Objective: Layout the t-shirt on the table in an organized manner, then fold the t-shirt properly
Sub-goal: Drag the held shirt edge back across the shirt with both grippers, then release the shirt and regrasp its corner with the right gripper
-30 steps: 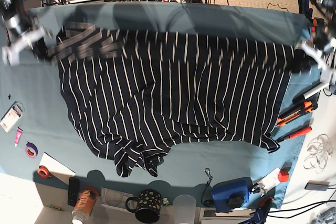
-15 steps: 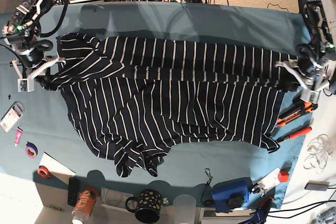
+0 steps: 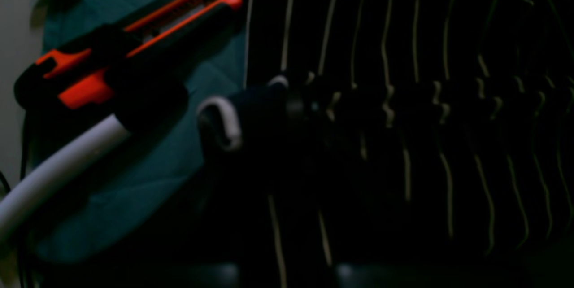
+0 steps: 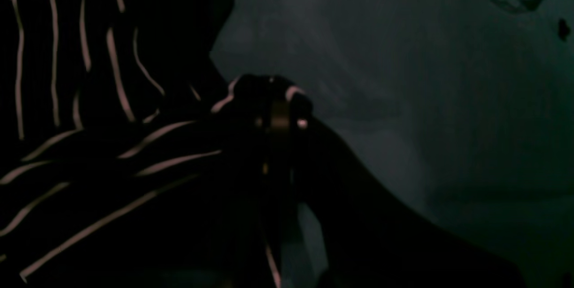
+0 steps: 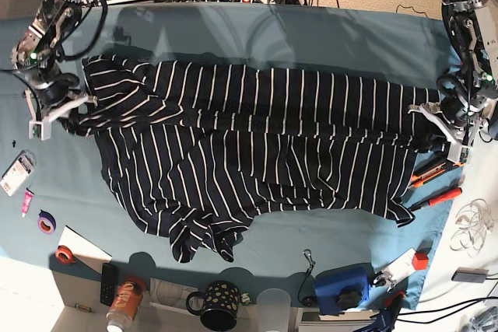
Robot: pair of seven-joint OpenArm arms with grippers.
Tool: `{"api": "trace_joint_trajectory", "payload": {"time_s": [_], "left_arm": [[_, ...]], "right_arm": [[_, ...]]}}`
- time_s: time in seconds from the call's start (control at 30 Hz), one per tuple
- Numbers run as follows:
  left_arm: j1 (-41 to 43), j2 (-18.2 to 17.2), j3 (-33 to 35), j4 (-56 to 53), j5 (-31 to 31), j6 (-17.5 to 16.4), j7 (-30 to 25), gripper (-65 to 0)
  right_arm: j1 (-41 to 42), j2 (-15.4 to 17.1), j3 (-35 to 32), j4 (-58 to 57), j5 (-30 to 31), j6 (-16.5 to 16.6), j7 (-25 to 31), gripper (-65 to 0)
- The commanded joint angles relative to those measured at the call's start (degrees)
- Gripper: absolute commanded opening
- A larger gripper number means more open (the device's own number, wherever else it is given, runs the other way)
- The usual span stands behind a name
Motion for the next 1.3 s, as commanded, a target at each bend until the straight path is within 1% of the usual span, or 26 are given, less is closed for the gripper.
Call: {"api": "trace_joint_trajectory", "payload": {"time_s": [0.0, 0.17, 0.2, 0.23, 0.27, 0.3, 0.33, 0.37, 0.47, 0.5, 0.57, 0.63, 0.73, 0.8, 0.87, 0.93, 1.0, 1.07, 1.13, 1.2, 1.27], "left_arm": [[-0.87, -1.14, -0.55, 0.76, -0.17, 0.39, -3.15, -65.0], [-0.90, -1.14, -0.48, 0.76, -0.17, 0.39, -6.23, -65.0], [-0.90, -1.14, -0.48, 0.76, -0.17, 0.37, -6.23, -61.6], [-0.90, -1.14, -0.48, 0.76, -0.17, 0.37, -6.23, -54.4], [-0.90, -1.14, -0.48, 0.76, -0.17, 0.39, -6.23, -47.3], [-0.90, -1.14, -0.48, 0.76, -0.17, 0.42, -6.23, -41.3], [-0.92, -1.14, -0.48, 0.76, -0.17, 0.42, -6.23, -37.2], [-0.92, -1.14, -0.48, 0.76, -0.17, 0.44, -6.23, -35.1], [-0.90, -1.18, -0.48, 0.76, -0.17, 0.50, -6.16, -34.9], [-0.90, -1.18, -0.50, 0.79, -0.17, 0.63, -6.12, -34.9], [-0.90, -1.18, -0.50, 0.98, -0.46, 0.63, -5.27, -34.9], [-0.87, -1.16, -0.63, 1.95, -1.44, 0.61, -2.97, -35.0], [-0.72, -1.14, -2.69, 4.52, -3.15, 0.39, 1.01, -35.0], [-0.07, -1.14, -6.25, 6.88, -5.31, 0.39, 3.34, -35.0], [1.27, -1.14, -11.23, 9.75, -7.74, -0.31, 5.29, -35.0], [3.28, -1.14, -17.07, 12.31, -10.58, -2.80, 7.06, -35.0], [5.38, -1.18, -22.80, 13.51, -14.82, -5.35, 9.27, -35.0], [7.21, -1.16, -27.43, 13.44, -17.97, -7.48, 11.41, -35.0], [9.03, -1.16, -30.32, 13.44, -18.86, -8.35, 12.33, -35.0], [11.10, -1.16, -31.85, 13.44, -19.89, -8.66, 12.35, -35.0], [13.22, -1.14, -32.35, 13.44, -21.31, -8.70, 12.35, -35.0]], "right_arm": [[0.87, 1.16, 0.44, 0.79, 0.13, -0.66, 1.57, -65.0], [1.01, 1.16, 0.44, 0.79, 0.11, -0.48, 1.40, -65.0], [1.01, 1.16, 0.44, 0.79, 0.11, 0.24, 1.11, -65.0], [1.01, 1.16, 0.44, 0.79, 0.13, 1.64, 0.85, -65.0], [1.01, 1.16, 0.44, 0.79, 0.15, 2.97, 0.55, -62.2], [1.01, 1.14, 0.44, 0.79, 0.15, 3.91, 0.46, -55.2], [1.03, 1.16, 0.44, 0.81, 0.15, 4.28, 0.57, -49.3], [1.09, 1.18, 0.44, 0.81, 0.17, 4.24, 0.74, -45.5], [1.64, 1.18, 0.57, 0.83, 0.68, 3.98, 0.31, -44.7], [1.75, 1.31, 0.55, 0.83, 2.14, 3.96, 0.28, -44.7], [1.73, 1.97, 0.55, 0.98, 7.08, 4.11, -0.66, -44.7], [1.73, 3.13, 0.57, 1.75, 11.72, 4.26, -2.91, -44.7], [1.73, 4.17, 1.86, 4.87, 15.26, 4.68, -5.40, -44.7], [1.57, 4.15, 4.63, 7.91, 17.90, 6.05, -6.64, -44.7], [1.60, 4.15, 8.66, 10.75, 21.92, 6.23, -9.49, -44.7], [1.60, 4.15, 13.51, 12.74, 26.05, 6.23, -13.11, -44.7], [1.57, 4.15, 18.43, 13.05, 29.09, 6.23, -16.28, -44.7], [0.94, 4.17, 22.18, 13.03, 29.68, 6.25, -18.64, -44.7], [-0.79, 4.17, 24.11, 12.87, 30.25, 6.43, -19.10, -44.7], [-3.13, 4.15, 24.26, 12.72, 30.03, 6.40, -20.31, -44.7], [-5.05, 3.85, 24.00, 12.24, 29.94, 6.38, -23.23, -44.7]]}}
